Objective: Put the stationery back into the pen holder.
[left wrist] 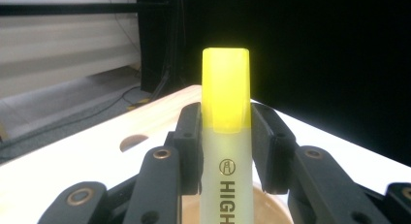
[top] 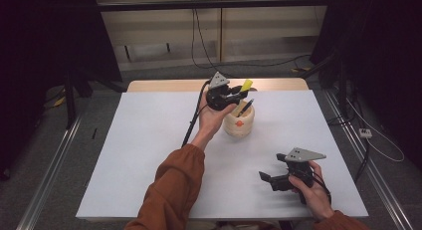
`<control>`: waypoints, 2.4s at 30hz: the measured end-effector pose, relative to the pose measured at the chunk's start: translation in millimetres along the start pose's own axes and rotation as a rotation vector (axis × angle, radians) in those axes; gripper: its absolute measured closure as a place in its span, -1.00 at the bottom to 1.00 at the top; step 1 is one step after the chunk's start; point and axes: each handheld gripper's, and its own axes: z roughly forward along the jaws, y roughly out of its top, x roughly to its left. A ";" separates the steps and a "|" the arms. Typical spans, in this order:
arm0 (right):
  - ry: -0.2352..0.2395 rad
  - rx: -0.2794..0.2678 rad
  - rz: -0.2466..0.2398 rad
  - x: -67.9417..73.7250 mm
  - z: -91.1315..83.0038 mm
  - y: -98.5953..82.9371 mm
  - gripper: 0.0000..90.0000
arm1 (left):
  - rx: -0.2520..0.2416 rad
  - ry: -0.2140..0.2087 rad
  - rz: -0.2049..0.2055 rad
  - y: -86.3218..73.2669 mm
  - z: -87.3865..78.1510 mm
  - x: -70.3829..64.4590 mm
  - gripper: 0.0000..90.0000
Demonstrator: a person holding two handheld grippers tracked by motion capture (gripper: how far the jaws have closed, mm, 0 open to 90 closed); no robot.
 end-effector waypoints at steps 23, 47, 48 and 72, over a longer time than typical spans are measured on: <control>-0.035 -0.006 0.005 2.4 -2.2 1.1 -0.88 | 0.182 0.035 0.019 -1.5 -55.3 -0.7 -0.81; -0.050 -0.014 0.010 2.0 -1.6 2.2 -0.87 | 0.266 0.106 0.042 -36.9 -134.0 -14.7 -0.85; -0.050 -0.012 0.011 2.1 -1.6 2.1 -0.87 | 0.263 0.108 0.035 -38.5 -137.4 -14.9 -0.85; -0.053 -0.010 0.013 2.4 -0.8 2.3 -0.87 | 0.262 0.219 0.041 -84.1 -218.6 -18.5 -0.85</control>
